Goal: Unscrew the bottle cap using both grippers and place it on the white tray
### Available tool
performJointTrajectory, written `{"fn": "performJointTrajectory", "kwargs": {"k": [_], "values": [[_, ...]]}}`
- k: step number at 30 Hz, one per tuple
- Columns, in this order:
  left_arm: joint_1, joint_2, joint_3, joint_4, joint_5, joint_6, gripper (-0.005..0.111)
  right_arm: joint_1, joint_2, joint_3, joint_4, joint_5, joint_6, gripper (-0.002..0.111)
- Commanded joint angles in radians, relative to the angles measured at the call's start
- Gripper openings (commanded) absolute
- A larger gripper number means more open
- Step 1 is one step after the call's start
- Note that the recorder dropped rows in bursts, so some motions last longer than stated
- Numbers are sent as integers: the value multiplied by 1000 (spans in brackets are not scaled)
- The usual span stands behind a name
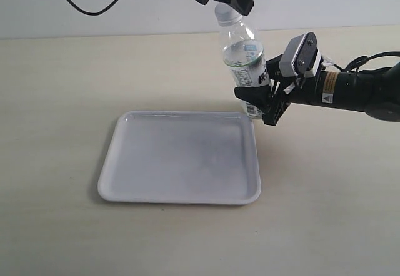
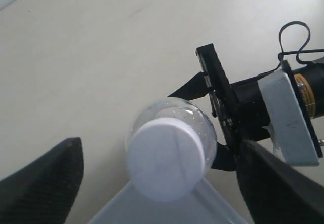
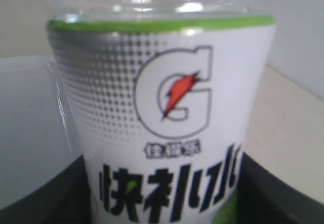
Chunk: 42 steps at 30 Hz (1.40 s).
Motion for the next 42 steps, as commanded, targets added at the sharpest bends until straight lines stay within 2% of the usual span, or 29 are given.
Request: {"fn": "performJointTrajectory", "kwargs": {"k": [1, 29, 31, 35, 37, 42], "values": [[2, 17, -5, -25, 1, 23, 79, 2, -4, -2, 12, -41, 2, 0], [2, 22, -5, -49, 2, 45, 78, 2, -4, -2, 12, -41, 2, 0], [2, 22, -5, -49, 4, 45, 74, 2, -4, -2, 12, -41, 2, 0], [2, 22, -5, -49, 8, 45, 54, 2, -4, -2, 12, -42, 2, 0], [2, 22, -5, -49, 8, 45, 48, 2, -4, -2, 12, -42, 2, 0], [2, 17, -5, -51, 8, 45, 53, 2, -4, -2, 12, -42, 2, 0]]}}
